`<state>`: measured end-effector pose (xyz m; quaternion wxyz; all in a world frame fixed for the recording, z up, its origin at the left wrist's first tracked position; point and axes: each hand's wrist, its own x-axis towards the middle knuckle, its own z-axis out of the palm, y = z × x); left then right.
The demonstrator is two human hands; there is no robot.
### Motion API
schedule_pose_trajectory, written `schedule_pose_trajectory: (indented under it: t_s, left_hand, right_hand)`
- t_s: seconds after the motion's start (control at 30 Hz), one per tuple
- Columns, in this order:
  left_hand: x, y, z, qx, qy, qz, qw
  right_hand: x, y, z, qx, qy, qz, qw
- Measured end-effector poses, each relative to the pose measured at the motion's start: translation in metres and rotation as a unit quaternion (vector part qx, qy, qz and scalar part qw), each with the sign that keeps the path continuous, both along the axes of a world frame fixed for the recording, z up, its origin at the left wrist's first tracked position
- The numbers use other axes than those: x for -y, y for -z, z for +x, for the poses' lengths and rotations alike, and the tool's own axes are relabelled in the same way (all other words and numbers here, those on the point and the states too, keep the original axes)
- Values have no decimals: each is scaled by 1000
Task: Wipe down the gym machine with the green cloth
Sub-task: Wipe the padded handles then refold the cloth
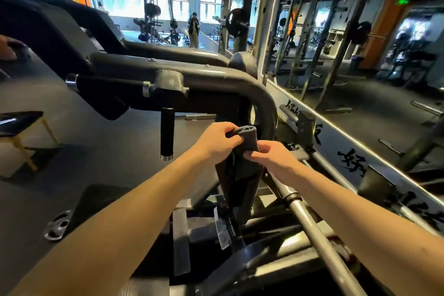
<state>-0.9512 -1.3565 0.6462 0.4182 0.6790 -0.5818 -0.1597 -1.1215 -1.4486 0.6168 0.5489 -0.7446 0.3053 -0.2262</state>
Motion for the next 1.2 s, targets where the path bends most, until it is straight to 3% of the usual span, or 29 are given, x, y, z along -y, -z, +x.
schedule_pose_trajectory:
  t_s: [0.2,0.33,0.47,0.6,0.7,0.77,0.87,1.2]
  left_hand:
    - [59,-48,-3,73,-76,-114,988]
    - [96,-68,5,246,-163,-180,938]
    - [124,-81,14,332,-229,-134,905]
    - [140,-76,17,386,-238,-50,890]
    - [141,-72,25,404,-243,-78,879]
    - [138,-73,33,408,-243,-92,876]
    - [131,-79,46,412,-253,-77,872]
    - [112,-115,72,399,-324,93,853]
  right_hand:
    - [78,-47,-3,73,85,-16,994]
    - [139,-78,4,150,173,-24,973]
    - [184,-104,21,134,231,-171,948]
    - [194,-89,44,102,93,-191,972]
    - [206,-68,47,95,-6,-239,966]
    - [217,-59,43,71,-22,-317,946]
    - [223,-48,44,-13,22,-464,885]
    - [193,-86,120,-67,-37,-578,812]
